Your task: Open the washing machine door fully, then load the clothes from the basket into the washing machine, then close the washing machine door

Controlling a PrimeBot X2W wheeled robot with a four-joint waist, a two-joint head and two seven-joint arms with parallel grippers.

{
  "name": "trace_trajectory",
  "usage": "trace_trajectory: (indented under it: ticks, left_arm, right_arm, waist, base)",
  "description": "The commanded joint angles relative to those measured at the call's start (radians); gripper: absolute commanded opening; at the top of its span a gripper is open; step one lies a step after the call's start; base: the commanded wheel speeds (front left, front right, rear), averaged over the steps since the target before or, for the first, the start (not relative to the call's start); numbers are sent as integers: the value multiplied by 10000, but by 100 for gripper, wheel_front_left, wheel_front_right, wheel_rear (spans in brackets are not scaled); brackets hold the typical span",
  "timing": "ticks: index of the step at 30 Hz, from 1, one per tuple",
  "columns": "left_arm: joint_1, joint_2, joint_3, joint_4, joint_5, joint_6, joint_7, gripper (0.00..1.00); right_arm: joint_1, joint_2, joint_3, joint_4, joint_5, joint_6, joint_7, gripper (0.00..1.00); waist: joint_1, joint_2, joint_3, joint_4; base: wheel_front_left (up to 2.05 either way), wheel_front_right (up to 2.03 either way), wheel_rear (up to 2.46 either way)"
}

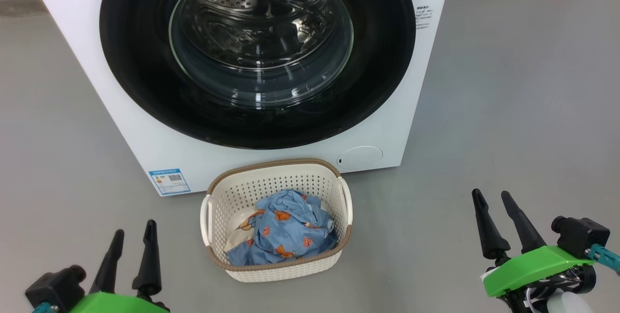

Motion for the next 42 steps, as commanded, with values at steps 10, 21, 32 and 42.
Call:
trace_trajectory:
  ticks: [10, 21, 32, 42]
  left_arm:
    - [-240, 336, 264, -384, 1449, -24, -438, 100]
    - [-214, 352, 329, -453, 2711, -27, -761, 100]
    - [-205, 330, 469, -437, 3606, -29, -993, 100]
    - [-184, 178, 636, -298, 3107, -29, -993, 100]
  right_arm:
    - [-514, -297, 443, -290, -1335, -10, -436, 100]
    - [-597, -406, 515, -283, -2578, -11, -757, 100]
    - [-698, -567, 622, -409, -3321, -11, -987, 100]
    - [-616, -465, 521, -247, -3286, -11, -987, 100]
  waist:
    - [0, 0, -66, 51]
    - [0, 0, -136, 58]
    - [0, 0, -118, 132]
    - [0, 0, -162, 183]
  base:
    - [0, 0, 0]
    - [0, 0, 0]
    - [0, 0, 0]
    - [0, 0, 0]
